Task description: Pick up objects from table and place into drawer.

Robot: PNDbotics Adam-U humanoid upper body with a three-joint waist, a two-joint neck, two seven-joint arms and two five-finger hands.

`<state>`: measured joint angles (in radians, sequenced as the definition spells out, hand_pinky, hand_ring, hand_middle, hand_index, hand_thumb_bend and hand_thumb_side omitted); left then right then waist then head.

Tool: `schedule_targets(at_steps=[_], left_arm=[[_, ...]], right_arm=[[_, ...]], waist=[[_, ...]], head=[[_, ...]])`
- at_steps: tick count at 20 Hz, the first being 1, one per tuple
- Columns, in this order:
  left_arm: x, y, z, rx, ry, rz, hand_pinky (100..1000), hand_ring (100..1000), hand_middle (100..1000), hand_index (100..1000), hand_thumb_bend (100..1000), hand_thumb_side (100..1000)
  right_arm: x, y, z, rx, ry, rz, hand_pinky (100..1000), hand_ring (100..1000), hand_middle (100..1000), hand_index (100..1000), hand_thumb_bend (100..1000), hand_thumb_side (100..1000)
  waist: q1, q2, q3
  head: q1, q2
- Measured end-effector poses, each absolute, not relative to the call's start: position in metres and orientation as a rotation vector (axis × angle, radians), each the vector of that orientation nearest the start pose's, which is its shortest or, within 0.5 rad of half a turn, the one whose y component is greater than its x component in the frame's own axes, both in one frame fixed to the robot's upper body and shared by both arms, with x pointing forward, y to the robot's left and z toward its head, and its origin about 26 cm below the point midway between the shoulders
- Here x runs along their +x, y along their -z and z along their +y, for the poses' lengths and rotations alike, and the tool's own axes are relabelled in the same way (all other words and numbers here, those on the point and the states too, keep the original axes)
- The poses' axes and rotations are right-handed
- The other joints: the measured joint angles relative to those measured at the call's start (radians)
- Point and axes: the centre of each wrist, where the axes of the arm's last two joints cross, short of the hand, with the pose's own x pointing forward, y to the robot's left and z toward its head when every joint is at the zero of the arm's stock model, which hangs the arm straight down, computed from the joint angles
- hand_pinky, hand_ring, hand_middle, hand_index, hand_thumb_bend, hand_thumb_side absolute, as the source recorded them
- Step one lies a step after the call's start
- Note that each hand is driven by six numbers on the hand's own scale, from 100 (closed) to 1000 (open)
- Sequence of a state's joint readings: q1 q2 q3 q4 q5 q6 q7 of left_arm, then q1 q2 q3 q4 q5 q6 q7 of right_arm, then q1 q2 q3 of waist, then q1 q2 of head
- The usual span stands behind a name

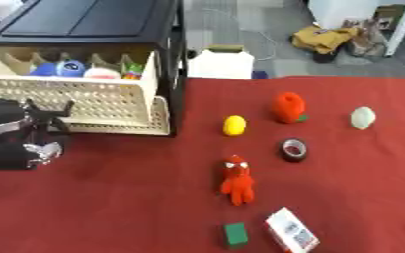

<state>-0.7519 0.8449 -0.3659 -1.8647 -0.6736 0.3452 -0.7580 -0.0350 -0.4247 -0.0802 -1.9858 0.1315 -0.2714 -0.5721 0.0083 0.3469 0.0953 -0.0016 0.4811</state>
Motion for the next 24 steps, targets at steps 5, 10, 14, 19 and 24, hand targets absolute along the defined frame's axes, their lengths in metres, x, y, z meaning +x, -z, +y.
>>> schedule_targets(at_steps=[5,10,14,19,24], left_arm=[[0.337,-0.307,0.233,0.981,1.605,-1.325,357,460,529,869,100,1000],[0.347,-0.309,0.231,0.992,1.578,-1.339,358,457,527,870,100,1000],[0.353,-0.308,0.23,0.996,1.569,-1.343,359,457,527,872,100,1000],[0.36,-0.306,0.231,1.0,1.554,-1.337,359,456,526,875,100,1000],[0.367,-0.308,0.229,0.999,1.539,-1.346,351,438,493,893,100,1000]], right_arm=[[0.266,-0.144,-0.32,-0.72,0.109,-2.376,599,688,560,766,100,935],[0.266,-0.144,-0.32,-0.719,0.108,-2.375,599,688,559,765,100,933],[0.266,-0.143,-0.319,-0.715,0.114,-2.372,599,689,558,765,100,933],[0.266,-0.143,-0.319,-0.715,0.111,-2.369,599,689,558,765,100,933],[0.266,-0.144,-0.319,-0.711,0.105,-2.368,600,689,557,761,100,927]], waist=[[-0.004,0.0,-0.001],[-0.004,0.0,-0.002],[-0.004,0.0,-0.002],[-0.004,0.0,-0.002],[-0.004,0.003,-0.005]], head=[[0.0,0.0],[0.001,-0.002],[0.004,-0.008],[0.005,-0.008],[0.006,-0.009]])
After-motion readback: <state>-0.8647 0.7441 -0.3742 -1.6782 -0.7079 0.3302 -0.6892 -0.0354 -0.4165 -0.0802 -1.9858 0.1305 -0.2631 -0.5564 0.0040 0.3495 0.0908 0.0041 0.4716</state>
